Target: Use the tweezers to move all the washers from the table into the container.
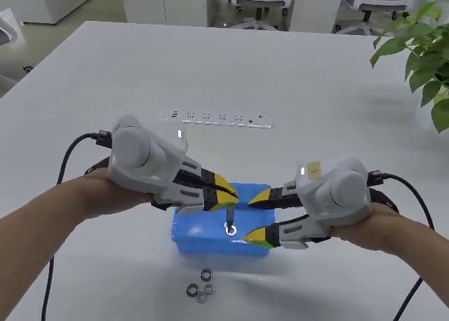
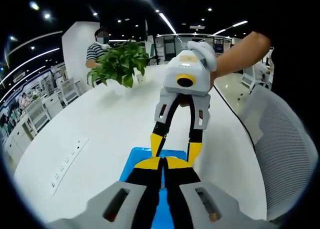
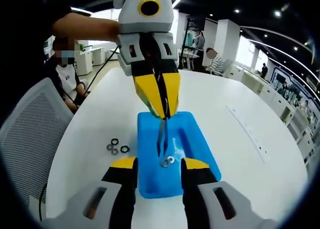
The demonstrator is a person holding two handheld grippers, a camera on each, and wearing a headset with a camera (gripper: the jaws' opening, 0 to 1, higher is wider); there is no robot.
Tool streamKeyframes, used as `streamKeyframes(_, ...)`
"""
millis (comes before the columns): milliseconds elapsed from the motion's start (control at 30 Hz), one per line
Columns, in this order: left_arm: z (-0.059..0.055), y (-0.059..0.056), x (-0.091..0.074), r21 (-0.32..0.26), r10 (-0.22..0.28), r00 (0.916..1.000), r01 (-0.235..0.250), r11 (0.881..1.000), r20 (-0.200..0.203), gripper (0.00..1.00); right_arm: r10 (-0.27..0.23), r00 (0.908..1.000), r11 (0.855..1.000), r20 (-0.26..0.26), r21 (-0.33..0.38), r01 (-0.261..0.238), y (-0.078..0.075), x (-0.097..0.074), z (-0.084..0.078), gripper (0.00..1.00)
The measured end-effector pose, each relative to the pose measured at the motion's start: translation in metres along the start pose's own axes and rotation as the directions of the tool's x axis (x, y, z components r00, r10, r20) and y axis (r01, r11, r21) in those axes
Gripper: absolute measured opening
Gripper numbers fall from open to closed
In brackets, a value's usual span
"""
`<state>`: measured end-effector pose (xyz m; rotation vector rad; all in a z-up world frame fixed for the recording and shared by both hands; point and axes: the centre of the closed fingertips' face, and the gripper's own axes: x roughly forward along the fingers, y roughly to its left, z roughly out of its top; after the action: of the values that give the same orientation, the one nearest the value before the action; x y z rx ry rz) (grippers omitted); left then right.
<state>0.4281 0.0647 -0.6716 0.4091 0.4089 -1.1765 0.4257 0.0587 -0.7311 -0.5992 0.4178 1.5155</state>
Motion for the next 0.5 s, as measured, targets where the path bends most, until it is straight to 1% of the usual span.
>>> streamKeyframes(200, 0.002, 0.001, -0.007, -0.003, 0.009, 1.0, -0.009, 1.0, -0.004, 0.05, -0.024, 0.9997, 0.999, 0.005, 0.023, 0.024, 0.002, -0.01, -0.001, 0.42)
streamKeyframes(333, 0.003, -0.001, -0.013, -0.003, 0.009, 0.9999, -0.009, 1.0, -0.011, 0.05, -0.037, 0.9993, 0.999, 0.003, 0.03, 0.037, 0.004, -0.016, -0.001, 0.46)
streamKeyframes(500, 0.006, -0.003, -0.02, -0.004, 0.016, 0.9998, -0.016, 1.0, -0.011, 0.05, -0.047, 0.9989, 0.998, 0.004, 0.041, 0.047, 0.009, -0.024, -0.002, 0.51)
